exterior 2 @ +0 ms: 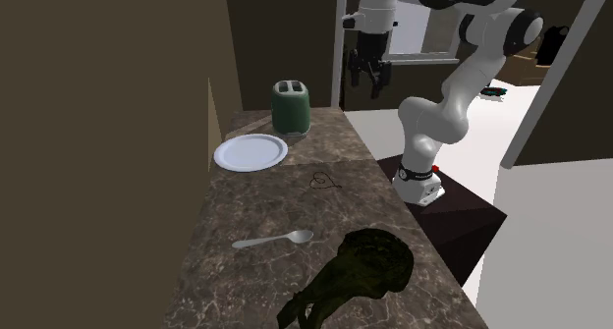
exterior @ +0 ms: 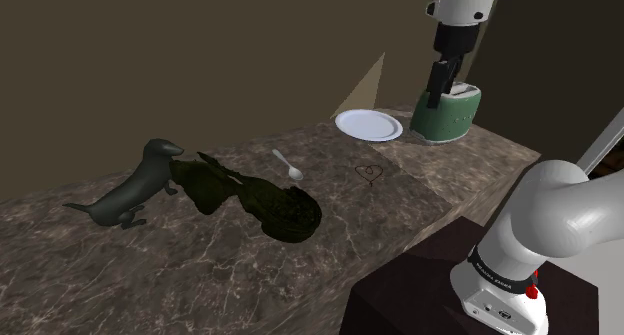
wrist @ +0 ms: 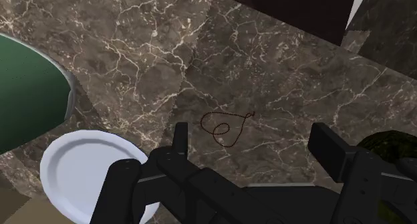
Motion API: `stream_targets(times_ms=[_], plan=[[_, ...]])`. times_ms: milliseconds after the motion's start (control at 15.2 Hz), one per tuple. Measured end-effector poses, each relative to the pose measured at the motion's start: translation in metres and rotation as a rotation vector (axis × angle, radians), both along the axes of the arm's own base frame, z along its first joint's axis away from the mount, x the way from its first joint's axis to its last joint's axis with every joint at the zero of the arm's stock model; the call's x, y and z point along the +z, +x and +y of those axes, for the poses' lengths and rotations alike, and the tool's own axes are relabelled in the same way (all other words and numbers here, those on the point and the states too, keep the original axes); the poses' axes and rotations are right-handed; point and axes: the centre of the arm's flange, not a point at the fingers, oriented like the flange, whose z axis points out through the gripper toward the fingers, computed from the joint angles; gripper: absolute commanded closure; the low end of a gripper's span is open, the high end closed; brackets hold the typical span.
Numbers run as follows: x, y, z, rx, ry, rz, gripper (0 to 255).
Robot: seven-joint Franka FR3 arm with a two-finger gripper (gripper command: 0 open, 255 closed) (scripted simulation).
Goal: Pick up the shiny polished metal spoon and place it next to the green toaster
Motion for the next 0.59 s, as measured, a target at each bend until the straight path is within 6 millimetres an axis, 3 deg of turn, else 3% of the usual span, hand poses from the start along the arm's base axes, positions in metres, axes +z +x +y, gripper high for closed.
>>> stream_targets(times_ms=[264,594], plan=[[-0.014,0.020,0.009,-0.020,0.015,0.005,0],[-0.050,0.074,0.027,-0.068,0.051,0.014,0]])
